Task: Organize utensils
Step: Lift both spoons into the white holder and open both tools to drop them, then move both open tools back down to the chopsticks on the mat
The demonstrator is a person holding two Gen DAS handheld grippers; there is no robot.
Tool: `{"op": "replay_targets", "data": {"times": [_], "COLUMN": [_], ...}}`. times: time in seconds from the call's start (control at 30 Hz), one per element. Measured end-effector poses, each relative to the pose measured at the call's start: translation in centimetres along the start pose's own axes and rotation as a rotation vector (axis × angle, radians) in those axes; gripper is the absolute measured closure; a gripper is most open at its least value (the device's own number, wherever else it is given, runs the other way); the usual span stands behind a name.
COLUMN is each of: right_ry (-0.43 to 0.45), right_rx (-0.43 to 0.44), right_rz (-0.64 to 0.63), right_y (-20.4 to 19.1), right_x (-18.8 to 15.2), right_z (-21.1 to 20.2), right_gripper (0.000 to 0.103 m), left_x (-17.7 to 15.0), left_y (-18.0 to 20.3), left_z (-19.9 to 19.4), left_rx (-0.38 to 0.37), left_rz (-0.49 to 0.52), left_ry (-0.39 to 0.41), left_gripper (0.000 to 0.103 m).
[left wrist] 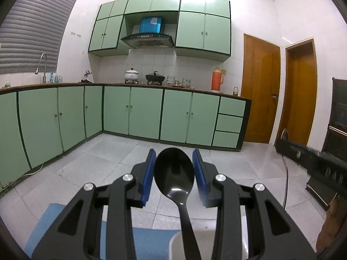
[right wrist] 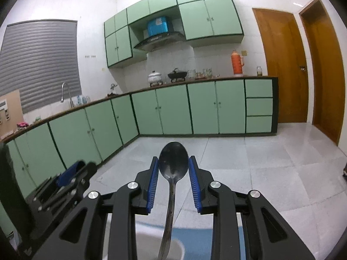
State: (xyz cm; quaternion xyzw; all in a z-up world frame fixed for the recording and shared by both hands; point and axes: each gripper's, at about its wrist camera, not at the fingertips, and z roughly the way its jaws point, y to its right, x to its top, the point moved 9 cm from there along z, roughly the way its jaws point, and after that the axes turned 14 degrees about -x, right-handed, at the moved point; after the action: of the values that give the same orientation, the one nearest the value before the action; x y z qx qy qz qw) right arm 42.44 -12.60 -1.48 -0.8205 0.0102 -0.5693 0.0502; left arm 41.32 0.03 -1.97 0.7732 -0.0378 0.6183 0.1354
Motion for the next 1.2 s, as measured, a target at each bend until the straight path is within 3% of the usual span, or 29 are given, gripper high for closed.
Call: {"op": "replay_targets", "data": {"times": [0.3,0.43,0.67,0.8,1.13,1.2], "right_ry": [-0.063,-0.063,-0.067,-0.109,-0.261,-0.280], "right_rx": [0.035,0.041,0.008,-0.021,-0.082,-0.087], "right_rz": [-0.019,-0.005,0.040,0.025,0.014,-0.004], "right_y": [-0.8,-0.3,2.7,4.2,6.8,6.7], "right_x": [-3.9,-3.9,-5.0,-8.3,-17.8,-19.3], "right_z": [-1.4,-2.8,-8.1,-11.5,-19.0,-20.3], "right_gripper": [0.072,0.066,0.039,0.028,0.029,0.036], "left_x": [-2.0,-2.0,-1.6,-3.4,-13.5,-15.2], "left_y": [-0.9,-0.8,0.9,2.7,4.8,4.7], "left_z": [-0.9,-2.8,-8.5,-12.2,-20.7,-21.9], "left_rx": [-0.012,-0.025,-0.045,-0.055,-0.040,-0.036], "left_rz": [-0.030,-0.036,-0.053,-0.040,-0.015,-0.008], "left_ry": [-0.041,-0.030,-0.022,-0.067,-0.301,-0.347], "left_gripper": [0.068,0.051,0.027,0.017,0.017,0.017]}}
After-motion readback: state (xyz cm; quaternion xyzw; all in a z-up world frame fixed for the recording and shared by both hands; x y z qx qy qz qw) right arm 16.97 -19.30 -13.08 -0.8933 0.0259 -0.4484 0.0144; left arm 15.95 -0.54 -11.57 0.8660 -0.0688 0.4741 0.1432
